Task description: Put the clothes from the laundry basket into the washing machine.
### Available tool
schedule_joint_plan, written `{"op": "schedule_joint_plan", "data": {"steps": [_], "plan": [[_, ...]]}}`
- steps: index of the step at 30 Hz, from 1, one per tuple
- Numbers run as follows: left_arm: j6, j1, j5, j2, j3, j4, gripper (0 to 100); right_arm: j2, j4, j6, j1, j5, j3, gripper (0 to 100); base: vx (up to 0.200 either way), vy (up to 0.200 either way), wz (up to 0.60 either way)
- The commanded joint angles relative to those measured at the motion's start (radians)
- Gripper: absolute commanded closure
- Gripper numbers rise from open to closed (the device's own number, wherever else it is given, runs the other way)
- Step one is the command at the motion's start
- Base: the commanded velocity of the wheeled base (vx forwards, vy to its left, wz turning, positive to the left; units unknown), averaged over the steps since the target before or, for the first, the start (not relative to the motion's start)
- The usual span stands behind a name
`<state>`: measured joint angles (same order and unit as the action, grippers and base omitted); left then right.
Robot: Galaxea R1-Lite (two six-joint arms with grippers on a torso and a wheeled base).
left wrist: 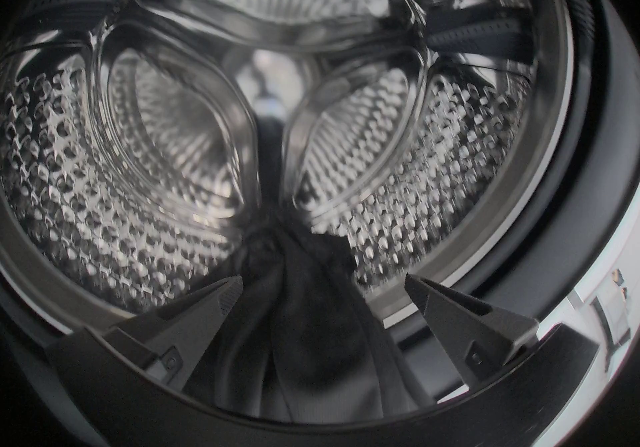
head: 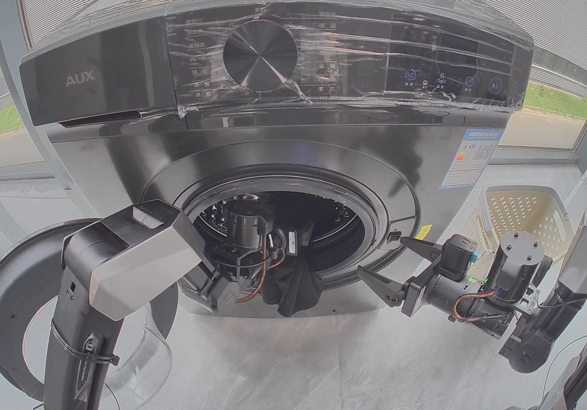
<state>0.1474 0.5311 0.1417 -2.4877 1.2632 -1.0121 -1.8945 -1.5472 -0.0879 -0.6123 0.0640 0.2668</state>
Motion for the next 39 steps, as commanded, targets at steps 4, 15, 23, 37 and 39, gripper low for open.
{"op": "schedule_joint_plan", "data": {"steps": [4, 15, 23, 37, 39], "plan": [[-0.009, 0.007, -0.082, 0.090, -0.173, 0.104, 0, -0.003, -0.001, 0.000, -0.001, 0.000, 0.000, 0, 0.000, 0.000, 0.00], [-0.012, 0.004, -0.080, 0.009, -0.128, 0.093, 100, -0.003, -0.001, 0.000, -0.001, 0.000, -0.001, 0, 0.000, 0.000, 0.00], [-0.009, -0.002, -0.063, -0.023, -0.048, 0.021, 100, 0.002, -0.001, 0.000, -0.001, 0.000, 0.002, 0, 0.000, 0.000, 0.00], [-0.002, -0.031, 0.044, -0.096, 0.211, -0.077, 100, 0.003, -0.001, -0.001, -0.001, 0.000, 0.008, 0, 0.000, 0.000, 0.00], [0.000, -0.033, 0.044, -0.096, 0.203, -0.079, 100, 0.002, -0.001, -0.001, -0.001, 0.000, 0.006, 0, 0.000, 0.000, 0.00]]}}
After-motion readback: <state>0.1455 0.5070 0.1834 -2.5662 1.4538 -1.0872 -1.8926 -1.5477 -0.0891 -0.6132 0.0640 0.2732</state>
